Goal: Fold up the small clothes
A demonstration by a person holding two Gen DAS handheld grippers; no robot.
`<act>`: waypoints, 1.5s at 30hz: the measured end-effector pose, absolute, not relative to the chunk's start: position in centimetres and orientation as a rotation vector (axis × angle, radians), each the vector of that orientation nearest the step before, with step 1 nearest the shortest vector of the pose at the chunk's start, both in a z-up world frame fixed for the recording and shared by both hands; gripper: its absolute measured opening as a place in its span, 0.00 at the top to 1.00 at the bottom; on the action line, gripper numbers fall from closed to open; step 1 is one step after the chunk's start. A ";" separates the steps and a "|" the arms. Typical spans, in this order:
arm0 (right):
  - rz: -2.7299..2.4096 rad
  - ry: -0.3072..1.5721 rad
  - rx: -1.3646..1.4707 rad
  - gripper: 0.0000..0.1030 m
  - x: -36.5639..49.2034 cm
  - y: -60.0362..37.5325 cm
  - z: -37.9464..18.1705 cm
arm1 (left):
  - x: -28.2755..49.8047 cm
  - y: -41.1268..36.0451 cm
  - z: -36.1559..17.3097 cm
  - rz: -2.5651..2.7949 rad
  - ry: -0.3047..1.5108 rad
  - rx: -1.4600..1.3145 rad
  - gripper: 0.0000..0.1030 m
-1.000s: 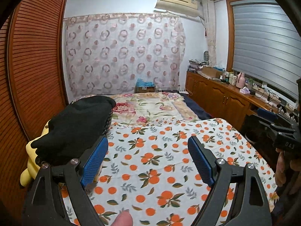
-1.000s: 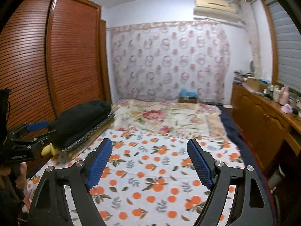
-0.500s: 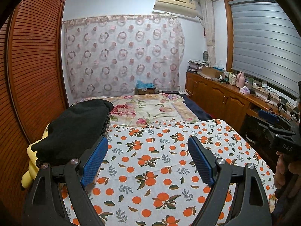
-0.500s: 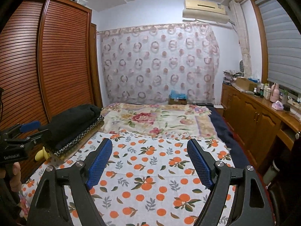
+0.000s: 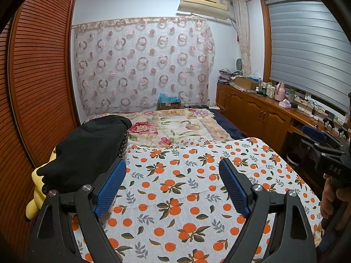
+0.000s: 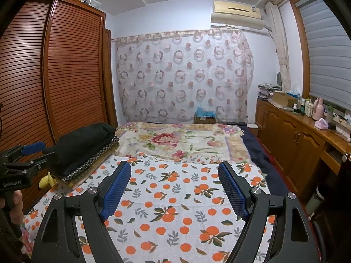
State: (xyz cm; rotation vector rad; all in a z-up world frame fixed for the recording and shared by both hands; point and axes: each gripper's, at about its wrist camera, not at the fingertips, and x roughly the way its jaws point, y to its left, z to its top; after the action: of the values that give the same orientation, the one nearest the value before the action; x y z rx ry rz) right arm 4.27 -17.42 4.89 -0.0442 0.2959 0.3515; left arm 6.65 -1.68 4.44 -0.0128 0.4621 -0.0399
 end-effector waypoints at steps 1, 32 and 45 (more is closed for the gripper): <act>0.350 0.295 -0.045 0.19 4.3 -17.5 4.9 | 6.6 -1.7 4.5 -0.038 0.462 -0.012 0.16; 0.357 0.291 -0.043 0.19 4.3 -18.3 4.8 | 6.5 -1.9 4.3 -0.040 0.459 -0.011 0.16; 0.360 0.291 -0.043 0.19 4.3 -18.4 4.9 | 6.5 -1.8 4.1 -0.039 0.458 -0.010 0.16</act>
State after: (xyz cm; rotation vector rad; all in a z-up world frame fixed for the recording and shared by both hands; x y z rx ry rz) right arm 4.30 -18.42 4.90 -0.0433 0.2909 0.3595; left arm 6.51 -1.82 4.10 -0.0100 0.4577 -0.0391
